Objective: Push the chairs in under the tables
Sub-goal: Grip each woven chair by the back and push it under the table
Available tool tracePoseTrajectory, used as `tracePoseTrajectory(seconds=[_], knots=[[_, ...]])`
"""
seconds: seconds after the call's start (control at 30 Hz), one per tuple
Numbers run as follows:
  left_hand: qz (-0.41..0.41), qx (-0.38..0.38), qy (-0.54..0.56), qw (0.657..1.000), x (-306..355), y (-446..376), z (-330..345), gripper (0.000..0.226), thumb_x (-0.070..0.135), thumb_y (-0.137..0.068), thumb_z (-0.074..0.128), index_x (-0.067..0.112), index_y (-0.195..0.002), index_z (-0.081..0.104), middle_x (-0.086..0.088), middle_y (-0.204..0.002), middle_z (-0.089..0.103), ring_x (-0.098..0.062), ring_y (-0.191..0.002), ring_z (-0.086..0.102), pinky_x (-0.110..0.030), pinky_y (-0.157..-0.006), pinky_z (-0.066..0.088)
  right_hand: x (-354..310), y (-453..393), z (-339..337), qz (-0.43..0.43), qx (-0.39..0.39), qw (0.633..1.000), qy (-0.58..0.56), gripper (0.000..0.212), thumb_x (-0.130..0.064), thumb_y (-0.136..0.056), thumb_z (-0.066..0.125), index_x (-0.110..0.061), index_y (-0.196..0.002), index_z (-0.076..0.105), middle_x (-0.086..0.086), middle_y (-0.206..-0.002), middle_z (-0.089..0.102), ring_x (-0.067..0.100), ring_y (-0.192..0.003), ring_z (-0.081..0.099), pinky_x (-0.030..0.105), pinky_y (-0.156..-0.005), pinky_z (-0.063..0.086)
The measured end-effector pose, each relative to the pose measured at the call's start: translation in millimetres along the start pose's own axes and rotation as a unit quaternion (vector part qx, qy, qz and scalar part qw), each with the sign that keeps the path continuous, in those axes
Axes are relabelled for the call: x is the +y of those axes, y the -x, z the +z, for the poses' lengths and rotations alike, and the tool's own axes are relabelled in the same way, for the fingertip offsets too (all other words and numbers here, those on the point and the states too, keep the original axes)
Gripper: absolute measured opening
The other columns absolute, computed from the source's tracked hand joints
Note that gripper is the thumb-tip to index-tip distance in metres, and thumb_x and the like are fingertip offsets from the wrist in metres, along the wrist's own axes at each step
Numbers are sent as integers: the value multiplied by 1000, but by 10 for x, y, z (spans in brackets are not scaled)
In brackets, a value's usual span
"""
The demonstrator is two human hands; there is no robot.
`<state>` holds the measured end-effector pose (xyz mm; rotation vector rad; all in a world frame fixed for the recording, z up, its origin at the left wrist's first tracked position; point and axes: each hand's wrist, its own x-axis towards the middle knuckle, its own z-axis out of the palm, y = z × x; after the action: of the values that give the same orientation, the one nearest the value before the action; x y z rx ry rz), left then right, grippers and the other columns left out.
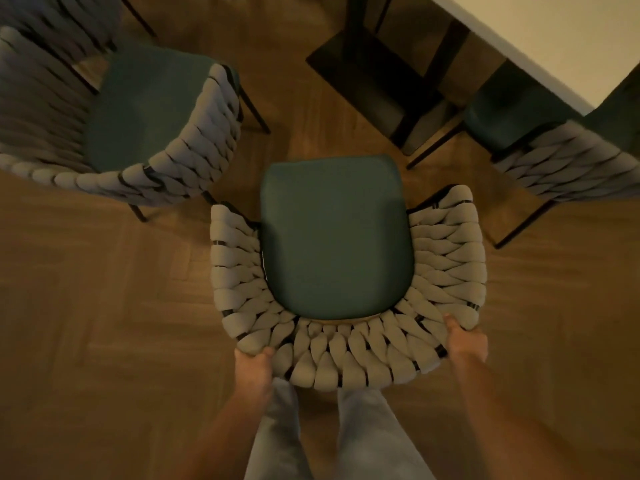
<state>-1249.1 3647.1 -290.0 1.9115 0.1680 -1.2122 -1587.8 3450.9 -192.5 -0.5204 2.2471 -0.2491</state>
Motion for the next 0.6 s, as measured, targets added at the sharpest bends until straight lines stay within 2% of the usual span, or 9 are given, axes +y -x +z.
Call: tracePoseTrajectory(seconds=[0.1, 0.2, 0.37, 0.47, 0.6], knots=[[-9, -25, 7, 1000, 533, 129, 46, 65, 11, -78, 75, 20, -139, 55, -12, -129, 68, -34, -119, 66, -62, -96, 55, 19, 124, 141, 13, 12, 1000, -15, 55, -42, -94, 69, 3, -124, 63, 26, -124, 65, 41, -114, 61, 44, -92, 49], [-8, -38, -8, 999, 889, 16, -1, 60, -1, -88, 67, 17, -142, 49, -12, -131, 64, -34, -121, 62, -61, -102, 51, 39, 252, 313, 27, 25, 999, -38, 55, -42, -94, 69, 1, -126, 61, 24, -125, 65, 41, -116, 60, 46, -95, 50], [-24, -37, -51, 998, 1235, -279, -89, 55, -2, -88, 68, 16, -137, 51, -14, -130, 65, -35, -116, 64, -62, -96, 55, -24, 417, 513, 53, 26, 996, -70, 65, -47, -92, 70, 7, -126, 59, 25, -125, 63, 40, -116, 59, 41, -85, 47], [-17, -27, -87, 996, 1417, -435, -140, 54, 2, -88, 70, 14, -137, 52, -13, -126, 67, -36, -113, 66, -61, -94, 57, -103, 515, 625, 66, 28, 992, -102, 62, -43, -92, 71, 6, -128, 58, 26, -128, 62, 41, -118, 58, 44, -91, 47], [24, -59, -129, 990, 1763, -510, -92, 35, 0, -91, 66, 21, -119, 63, -9, -116, 71, -33, -107, 68, -58, -92, 58, -187, 662, 752, 90, 30, 983, -156, 62, -39, -93, 72, 5, -133, 54, 25, -133, 60, 41, -122, 57, 42, -91, 46]])
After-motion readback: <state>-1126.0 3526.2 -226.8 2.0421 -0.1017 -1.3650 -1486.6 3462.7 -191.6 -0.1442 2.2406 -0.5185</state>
